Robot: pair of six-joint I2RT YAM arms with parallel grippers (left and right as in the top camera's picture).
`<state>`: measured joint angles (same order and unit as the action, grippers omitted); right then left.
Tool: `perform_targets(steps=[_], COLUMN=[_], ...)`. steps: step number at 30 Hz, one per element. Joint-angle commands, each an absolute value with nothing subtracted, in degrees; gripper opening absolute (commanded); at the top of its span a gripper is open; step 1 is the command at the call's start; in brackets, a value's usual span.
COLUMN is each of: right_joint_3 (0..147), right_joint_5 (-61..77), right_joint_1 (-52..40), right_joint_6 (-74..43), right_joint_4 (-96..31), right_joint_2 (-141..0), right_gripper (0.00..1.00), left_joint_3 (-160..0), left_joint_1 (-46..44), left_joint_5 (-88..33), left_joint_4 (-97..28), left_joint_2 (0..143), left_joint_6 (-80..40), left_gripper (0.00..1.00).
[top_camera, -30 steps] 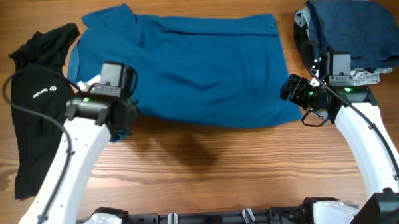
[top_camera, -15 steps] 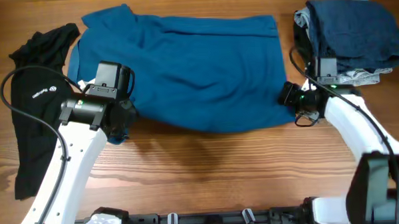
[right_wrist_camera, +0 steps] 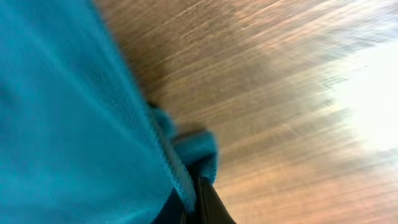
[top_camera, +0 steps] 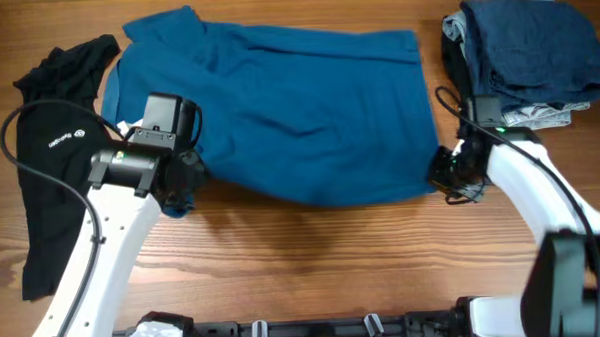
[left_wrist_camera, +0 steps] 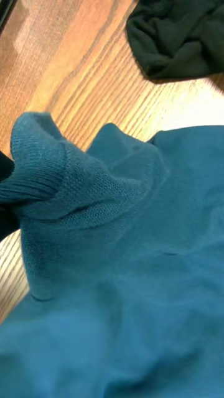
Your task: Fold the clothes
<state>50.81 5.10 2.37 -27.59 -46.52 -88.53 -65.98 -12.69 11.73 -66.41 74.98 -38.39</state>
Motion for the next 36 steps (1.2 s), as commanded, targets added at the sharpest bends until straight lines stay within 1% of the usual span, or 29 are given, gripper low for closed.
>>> perform_targets(steps=[1,3,5,7,10,15,16,18,21,23,25,29,30,32,33,34,35,36], right_joint_3=[53.21,53.21,53.21,53.19,53.19,53.19,53.19,53.19,53.19,53.19,53.15,53.15,53.15,53.15,53.17,53.17,53.21,53.28], right_joint_5=[4.27,4.27,4.49,4.47,4.29,4.29,4.29,4.34,4.95,4.95,5.04,8.88,10.66,11.88,11.90,11.97,12.71,14.26], right_joint_1=[4.71,7.07,8.62,8.67,8.67,8.67,8.67,8.67,8.64,8.64,8.64,8.40,8.19,7.90,7.90,7.90,7.90,7.90], right_joint_6=[-27.75,-26.89,-25.45,-24.75,-24.12,-23.97,-23.99,-24.01,-23.97,-23.97,-23.99,-23.68,-22.94,-22.52,-22.48,-22.44,-21.45,-20.18], right_joint_4=[-53.15,-57.52,-60.47,-62.04,-60.60,-53.08,-51.96,-48.97,-42.81,-39.97,-38.54,-34.04,-32.25,-31.03,-30.94,-31.07,-31.33,-31.68], right_joint_2=[-76.16,-68.38,-65.19,-65.67,-68.73,-77.52,-78.50,-80.05,-81.19,-81.82,-83.42,-90.89,-92.58,-93.65,-93.49,-93.41,-93.21,-92.77], right_gripper=[0.04,0.04,0.05,0.04,0.04,0.04,0.04,0.04,0.04,0.04,0.04,0.04,0.04,0.05,0.05,0.05,0.09,0.14], left_joint_3=[-66.89,-66.87,-66.74,-65.36,-61.84,-60.69,-60.69,-60.69,-60.69,-60.69,-60.69,-60.69,-60.69,-60.69,-60.69,-60.71,-60.75,-60.75], left_joint_1=[-12.51,-12.51,-12.51,-12.51,-12.51,-11.55,-11.05,-8.64,-5.43,-5.13,-5.13,-5.13,-5.13,-5.06,-4.99,-4.95,-4.95,-4.95], left_joint_5=[10.39,8.08,8.19,8.67,13.93,30.85,31.48,31.55,30.89,29.02,24.47,23.83,23.81,23.90,24.05,24.08,24.05,24.03], left_joint_4=[-69.43,-72.51,-74.85,-74.50,-70.46,-50.70,-48.21,-40.84,-34.41,-29.82,-26.33,-22.39,-21.34,-20.34,-20.05,-19.66,-19.53,-20.03], left_joint_2=[69.82,67.61,67.18,67.77,69.65,76.27,76.86,78.76,81.71,84.84,87.99,94.63,96.01,97.14,97.12,96.97,96.75,96.36], left_joint_6=[-37.74,-37.76,-37.71,-37.71,-37.71,-37.30,-35.73,-31.66,-31.68,-31.53,-28.53,-28.47,-28.47,-26.79,-25.34,-23.57,-21.96,-21.39], left_gripper=[0.04,0.04,0.04,0.04,0.04,0.04,0.04,0.04,0.04,0.04,0.04,0.04,0.05,0.21,0.24,0.24,0.23,0.08])
